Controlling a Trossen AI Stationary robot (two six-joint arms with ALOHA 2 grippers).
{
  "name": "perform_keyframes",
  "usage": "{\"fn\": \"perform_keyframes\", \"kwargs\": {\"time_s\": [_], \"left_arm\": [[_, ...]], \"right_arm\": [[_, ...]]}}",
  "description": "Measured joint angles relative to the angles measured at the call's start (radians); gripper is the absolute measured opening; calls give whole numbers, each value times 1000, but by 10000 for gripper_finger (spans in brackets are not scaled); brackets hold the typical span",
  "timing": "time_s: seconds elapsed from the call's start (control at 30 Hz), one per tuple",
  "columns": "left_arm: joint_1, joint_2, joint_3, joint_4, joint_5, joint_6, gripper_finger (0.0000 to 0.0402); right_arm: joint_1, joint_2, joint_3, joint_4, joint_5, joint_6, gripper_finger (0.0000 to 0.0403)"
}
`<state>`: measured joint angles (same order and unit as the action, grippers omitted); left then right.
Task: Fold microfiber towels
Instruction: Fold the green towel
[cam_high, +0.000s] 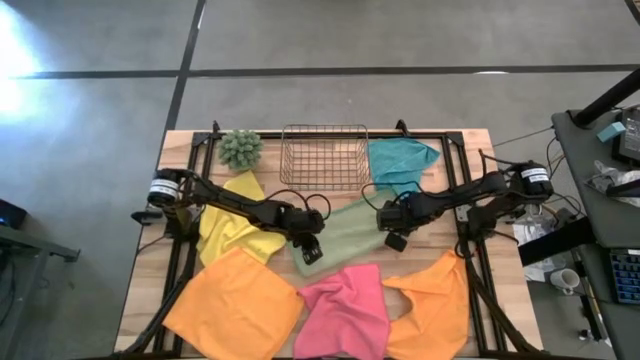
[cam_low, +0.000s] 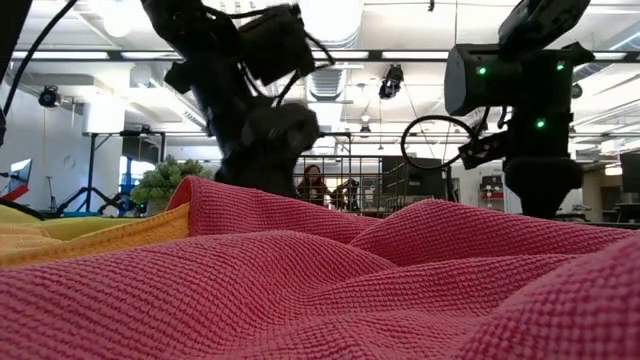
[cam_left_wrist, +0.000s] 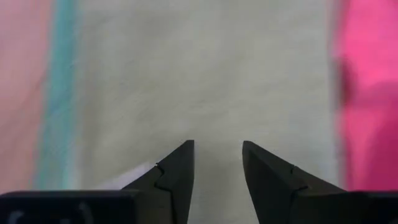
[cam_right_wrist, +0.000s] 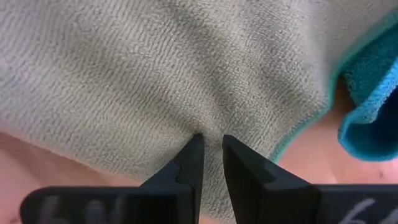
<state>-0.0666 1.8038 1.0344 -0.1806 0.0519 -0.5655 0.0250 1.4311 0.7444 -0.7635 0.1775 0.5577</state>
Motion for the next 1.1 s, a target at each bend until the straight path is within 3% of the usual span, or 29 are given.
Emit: {"fn": "perform_keyframes", "kwargs": {"time_s": [0.23, 0.47, 0.7, 0.93, 1.1], "left_arm": [[0, -4, 0, 71, 62, 68, 120], [0, -88, 6, -122, 37, 241, 120], [0, -240, 6, -339, -16, 484, 120], [0, -406, -18, -501, -132, 769, 120], [0, -491, -74, -501, -137, 874, 120]], "right_arm": [[-22, -24, 0, 4, 32, -43, 53], [15, -175, 1, 13, 2, -4, 53], [125, -303, 39, 72, 6, 27, 54], [273, -249, 172, 77, 72, 71, 54], [377, -126, 307, 90, 213, 111, 54]]}}
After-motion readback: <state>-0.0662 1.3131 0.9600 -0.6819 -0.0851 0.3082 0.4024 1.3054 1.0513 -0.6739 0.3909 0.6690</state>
